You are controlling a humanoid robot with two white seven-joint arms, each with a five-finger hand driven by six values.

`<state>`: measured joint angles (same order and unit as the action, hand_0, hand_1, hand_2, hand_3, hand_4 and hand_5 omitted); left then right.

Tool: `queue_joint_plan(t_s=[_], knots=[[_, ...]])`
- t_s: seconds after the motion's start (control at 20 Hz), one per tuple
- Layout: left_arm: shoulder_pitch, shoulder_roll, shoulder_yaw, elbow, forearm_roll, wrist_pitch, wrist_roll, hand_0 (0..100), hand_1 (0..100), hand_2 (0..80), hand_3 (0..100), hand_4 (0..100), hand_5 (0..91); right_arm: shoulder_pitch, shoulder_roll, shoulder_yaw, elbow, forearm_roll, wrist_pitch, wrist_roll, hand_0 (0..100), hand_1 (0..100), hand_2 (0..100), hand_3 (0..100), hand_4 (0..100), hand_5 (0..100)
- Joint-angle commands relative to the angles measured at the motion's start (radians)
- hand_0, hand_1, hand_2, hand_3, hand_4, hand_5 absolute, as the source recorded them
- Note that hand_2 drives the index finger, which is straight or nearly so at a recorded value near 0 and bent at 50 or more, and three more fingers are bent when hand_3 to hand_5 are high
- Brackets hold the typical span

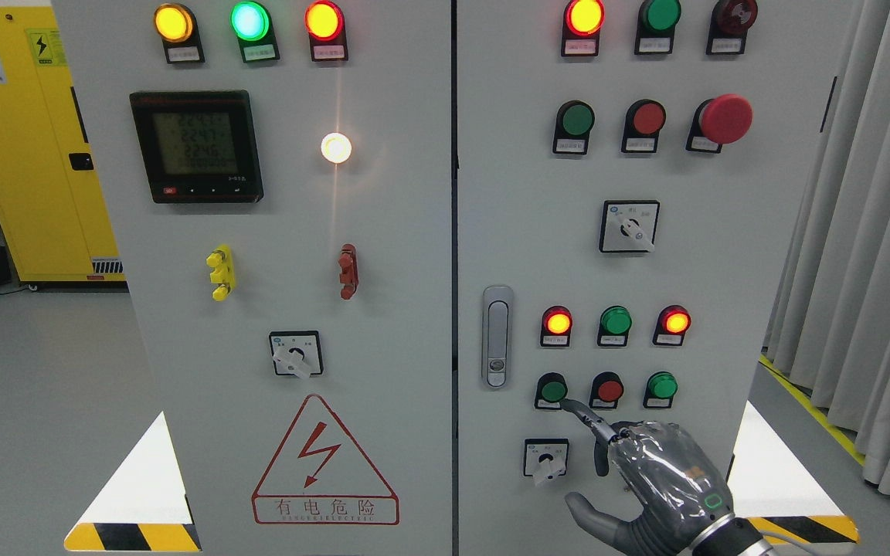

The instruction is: Press green start button

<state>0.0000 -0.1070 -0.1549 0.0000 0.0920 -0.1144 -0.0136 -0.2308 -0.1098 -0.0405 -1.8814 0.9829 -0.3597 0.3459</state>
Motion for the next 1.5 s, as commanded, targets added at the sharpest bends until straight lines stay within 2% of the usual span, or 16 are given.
queue_joint_plan(t_s=[0.0,0.05,0.1,0.2,0.3,0.4,0.45,0.5,0.55,0.6,0.7,0.85,1.25,1.4,1.45], knots=[[-0.029,0.000,0.000,-0.028,0.000,0.001,0.000,12,56,0.0,0,0,0.0,0.114,0.022,-0.010,-0.166,-0.166,-0.002,-0.004,45,58,5,70,71,65],[-0.029,0.000,0.000,-0.028,0.000,-0.001,0.000,12,56,0.0,0,0,0.0,0.135,0.028,-0.009,-0.185,-0.208,-0.001,-0.005,45,58,5,70,71,65],[-0.029,0.000,0.000,-0.028,0.000,-0.001,0.000,12,56,0.0,0,0,0.0,0.154,0.038,-0.009,-0.199,-0.254,-0.002,-0.005,45,58,5,71,69,59],[-0.029,0.000,0.000,-0.028,0.000,-0.001,0.000,12,56,0.0,0,0,0.0,0.171,0.048,-0.009,-0.203,-0.353,-0.011,-0.005,45,58,5,65,63,51],[-0.029,0.001,0.001,-0.028,0.000,0.001,0.000,12,56,0.0,0,0,0.0,0.185,0.059,-0.007,-0.203,-0.481,-0.009,-0.005,44,58,5,46,46,37],[-0.029,0.001,0.000,-0.028,0.000,-0.001,0.000,12,56,0.0,0,0,0.0,0.211,0.061,-0.001,-0.202,-0.614,-0.004,-0.004,44,58,0,28,30,24],[-0.029,0.001,0.000,-0.028,0.000,-0.001,0.000,12,56,0.0,0,0,0.0,0.231,0.061,0.010,-0.202,-0.679,-0.002,-0.004,44,58,0,26,27,22],[-0.029,0.000,0.000,-0.028,0.000,0.001,0.000,12,56,0.0,0,0,0.0,0.251,0.061,0.016,-0.202,-0.731,-0.002,-0.005,45,58,0,12,15,8],[-0.029,0.000,0.000,-0.028,0.000,0.001,0.000,12,56,0.0,0,0,0.0,0.272,0.062,0.018,-0.203,-0.775,0.002,-0.004,45,58,0,9,13,4],[-0.029,0.000,0.000,-0.028,0.000,-0.001,0.000,12,56,0.0,0,0,0.0,0.293,0.068,0.018,-0.203,-0.817,0.014,-0.004,45,58,0,9,13,4],[-0.029,0.000,0.000,-0.028,0.000,-0.001,0.000,12,56,0.0,0,0,0.0,0.321,0.067,0.021,-0.203,-0.892,0.036,-0.004,47,56,0,1,8,0],[-0.029,0.000,0.000,-0.028,0.000,0.001,0.000,12,56,0.0,0,0,0.0,0.335,0.065,0.037,-0.203,-0.984,0.093,-0.004,51,55,0,0,8,0],[-0.029,0.000,0.000,-0.028,0.000,-0.001,0.000,12,56,0.0,0,0,0.0,0.337,0.056,0.051,-0.197,-1.007,0.152,0.001,49,54,0,0,9,0],[-0.029,0.000,0.000,-0.028,0.000,-0.001,0.000,12,56,0.0,0,0,0.0,0.338,0.058,0.051,-0.197,-1.035,0.172,0.053,47,54,0,1,12,0],[-0.029,0.000,0.000,-0.028,0.000,0.001,0.000,12,56,0.0,0,0,0.0,0.341,0.059,0.051,-0.197,-1.035,0.174,0.057,47,54,0,1,12,0]])
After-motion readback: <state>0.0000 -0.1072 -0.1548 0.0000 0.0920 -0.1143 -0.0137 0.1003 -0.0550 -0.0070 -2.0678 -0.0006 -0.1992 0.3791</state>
